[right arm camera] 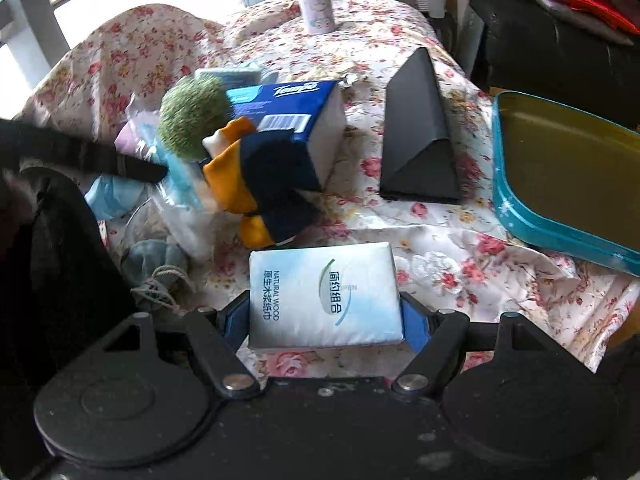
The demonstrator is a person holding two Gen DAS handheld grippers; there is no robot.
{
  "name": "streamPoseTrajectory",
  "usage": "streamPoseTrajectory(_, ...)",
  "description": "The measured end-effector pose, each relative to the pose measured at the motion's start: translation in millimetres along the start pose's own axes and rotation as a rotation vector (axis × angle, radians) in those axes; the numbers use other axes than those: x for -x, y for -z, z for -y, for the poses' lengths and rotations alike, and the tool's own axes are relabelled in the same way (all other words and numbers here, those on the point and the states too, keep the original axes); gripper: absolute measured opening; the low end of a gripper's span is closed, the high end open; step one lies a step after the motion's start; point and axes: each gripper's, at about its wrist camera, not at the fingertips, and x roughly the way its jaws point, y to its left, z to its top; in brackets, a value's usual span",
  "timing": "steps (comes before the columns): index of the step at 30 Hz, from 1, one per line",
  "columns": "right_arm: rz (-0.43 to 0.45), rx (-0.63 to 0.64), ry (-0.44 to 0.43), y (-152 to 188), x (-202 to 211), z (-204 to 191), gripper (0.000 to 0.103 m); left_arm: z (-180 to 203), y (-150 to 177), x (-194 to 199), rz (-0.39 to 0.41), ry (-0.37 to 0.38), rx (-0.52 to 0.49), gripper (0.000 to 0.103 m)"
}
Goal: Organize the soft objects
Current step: 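Grasp the clear plastic bag with the left tool while the right tool lifts the tissue pack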
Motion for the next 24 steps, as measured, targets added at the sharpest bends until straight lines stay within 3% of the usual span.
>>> streamPoseTrajectory(5,0.006,-0.020,0.004,-0.9,1.9,8.9,0.074,1.9,-5.4,-18.1,-0.019,0.011,0.127,0.099)
streamPoseTrajectory(8,0.007,-0.023,0.004,-0.3,2.4,11.8,0.074,-0.6,-6.8,-30.6,-0.063,-0.035,0.175,0.099)
streamPoseTrajectory(12,0.011,-0.026,0.002,-0.4,1.2,13.3,0.074,-11.0,-9.1,-46.0,-0.134,0.034,0.239,0.097)
streamPoseTrajectory(18,0.013,-0.034,-0.003,0.1,1.2,12.2,0.074,-13.1,-9.0,-44.2,-0.115,0.098,0.255,0.070)
streamPoseTrajectory(21,0.018,-0.040,-0.007,0.4,3.9,11.7,0.074,-13.6,-8.4,-39.2,-0.097,0.090,0.254,0.063)
streamPoseTrajectory(24,0.030,-0.042,-0.007,0.1,9.1,10.4,0.074,-14.6,-6.1,-24.6,-0.059,0.071,0.252,0.063)
